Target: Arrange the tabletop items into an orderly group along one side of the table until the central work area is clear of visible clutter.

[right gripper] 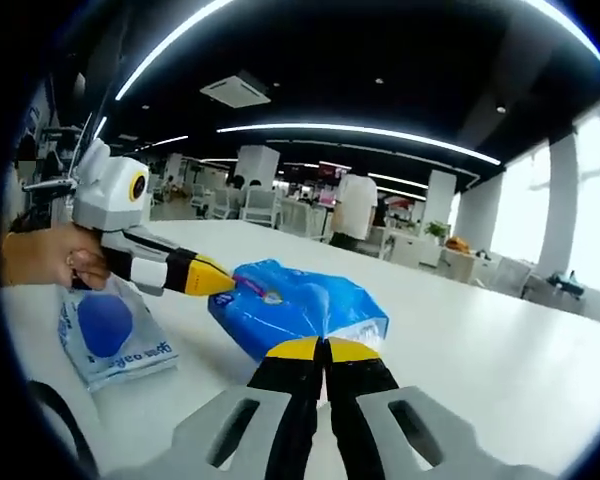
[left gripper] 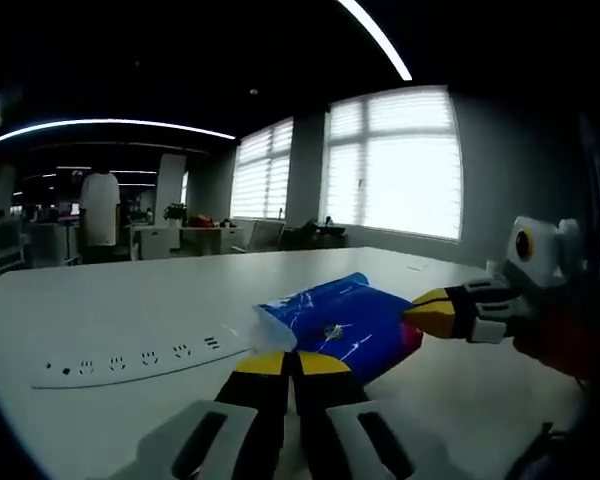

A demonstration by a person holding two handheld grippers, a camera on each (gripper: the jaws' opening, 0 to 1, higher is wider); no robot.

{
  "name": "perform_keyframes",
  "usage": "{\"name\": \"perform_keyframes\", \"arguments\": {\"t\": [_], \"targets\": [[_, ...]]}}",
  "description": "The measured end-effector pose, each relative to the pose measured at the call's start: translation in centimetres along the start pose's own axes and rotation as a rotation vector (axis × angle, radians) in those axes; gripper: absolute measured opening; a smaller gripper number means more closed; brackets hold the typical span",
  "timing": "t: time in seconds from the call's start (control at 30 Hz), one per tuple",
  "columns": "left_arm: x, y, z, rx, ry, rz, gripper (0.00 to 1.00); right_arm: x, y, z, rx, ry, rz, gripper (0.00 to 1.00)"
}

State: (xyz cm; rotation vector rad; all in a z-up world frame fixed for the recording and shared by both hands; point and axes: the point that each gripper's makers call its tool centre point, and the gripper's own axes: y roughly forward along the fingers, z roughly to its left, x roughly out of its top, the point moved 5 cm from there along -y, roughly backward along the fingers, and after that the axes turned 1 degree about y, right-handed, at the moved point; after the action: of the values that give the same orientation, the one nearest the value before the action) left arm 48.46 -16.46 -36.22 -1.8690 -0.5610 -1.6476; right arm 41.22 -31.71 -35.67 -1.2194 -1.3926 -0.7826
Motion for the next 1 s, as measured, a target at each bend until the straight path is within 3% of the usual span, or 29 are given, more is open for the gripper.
{"name": "perform_keyframes", "arguments": {"t": [0.2,0.57,1.0], "targets": [[0.4,-0.5,-1.1,-0.023,0.014,-0.004,0.00,0.6,-1.1,0.0,-0.031,-0.061,-0.026,0.00],[0.8,-2.1,-3.8,-0.061,0.054,-0.003,0.00,1.0,-3.8,0.0,-0.067,-0.080,-0.041,0.00],[0.1,-4.2,-6.3,-0.097,0.025,-0.008,0.01,0.5,-6.4,0.7,-0.095,-0.110,-0.042,0.00]]}}
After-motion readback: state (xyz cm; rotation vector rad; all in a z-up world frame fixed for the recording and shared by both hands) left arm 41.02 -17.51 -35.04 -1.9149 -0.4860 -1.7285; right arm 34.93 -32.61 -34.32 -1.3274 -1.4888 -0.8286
